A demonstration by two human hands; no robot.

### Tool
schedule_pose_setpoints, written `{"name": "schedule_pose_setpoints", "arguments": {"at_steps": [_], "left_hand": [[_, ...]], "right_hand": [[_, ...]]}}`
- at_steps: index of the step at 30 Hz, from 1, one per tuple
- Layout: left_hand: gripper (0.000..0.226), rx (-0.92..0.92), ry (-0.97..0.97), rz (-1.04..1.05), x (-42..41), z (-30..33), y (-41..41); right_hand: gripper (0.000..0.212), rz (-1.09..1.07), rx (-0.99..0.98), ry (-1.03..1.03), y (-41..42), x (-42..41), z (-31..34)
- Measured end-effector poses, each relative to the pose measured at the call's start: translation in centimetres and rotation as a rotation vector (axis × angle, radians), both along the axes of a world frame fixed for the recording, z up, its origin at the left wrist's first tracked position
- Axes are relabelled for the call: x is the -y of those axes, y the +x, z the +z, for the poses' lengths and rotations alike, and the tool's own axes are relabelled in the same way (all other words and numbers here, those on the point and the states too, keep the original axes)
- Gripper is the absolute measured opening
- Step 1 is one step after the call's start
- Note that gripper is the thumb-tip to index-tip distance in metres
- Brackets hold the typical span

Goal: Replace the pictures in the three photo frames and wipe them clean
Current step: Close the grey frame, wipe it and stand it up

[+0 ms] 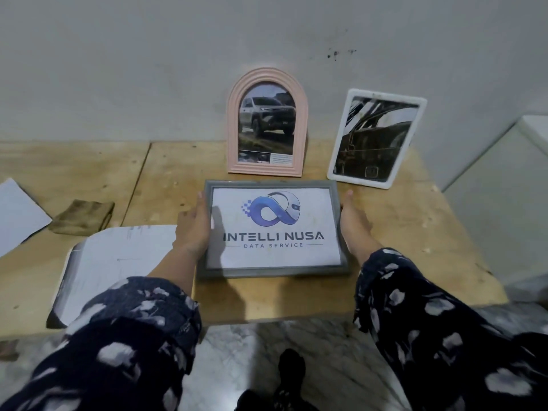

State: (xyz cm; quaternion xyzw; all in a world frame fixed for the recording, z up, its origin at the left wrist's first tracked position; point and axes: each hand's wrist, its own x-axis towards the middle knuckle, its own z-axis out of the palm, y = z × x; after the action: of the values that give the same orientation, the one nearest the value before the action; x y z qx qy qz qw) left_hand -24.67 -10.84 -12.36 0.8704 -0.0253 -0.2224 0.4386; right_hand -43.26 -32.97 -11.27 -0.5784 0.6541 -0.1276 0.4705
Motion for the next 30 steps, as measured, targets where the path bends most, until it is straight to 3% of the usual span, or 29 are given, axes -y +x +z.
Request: {"name": "schedule_pose_setpoints", "arguments": {"at_steps": [4, 9, 13, 24, 30], "left_hand": [[0.085, 0.109, 0.259, -0.051, 1.7, 1.2, 0.0], [0.08, 0.167, 0.377, -0.11, 3.3, 2.2, 1.7], [0.063, 0.237, 0.45, -0.191, 3.0, 3.0, 3.3], [0.051, 0.117, 0.646, -0.224, -9.7, 3.3, 9.0], [0.044, 0.109, 0.737, -0.25, -18.1, 3.6, 13.1]], "right_hand": [[0.075, 0.201, -0.171, -0.096, 1.2, 1.0, 0.5], [0.06, 0.591, -0.328, -0.278, 4.7, 1.5, 1.2], [0.053, 0.755, -0.343, -0.381, 7.4, 1.3, 1.3], [0.048, 1.286, -0.358, -0.447, 19.2, -9.2, 2.3], [0.047, 1.461, -0.34, -0.469, 26.0, -17.8, 2.1]]}}
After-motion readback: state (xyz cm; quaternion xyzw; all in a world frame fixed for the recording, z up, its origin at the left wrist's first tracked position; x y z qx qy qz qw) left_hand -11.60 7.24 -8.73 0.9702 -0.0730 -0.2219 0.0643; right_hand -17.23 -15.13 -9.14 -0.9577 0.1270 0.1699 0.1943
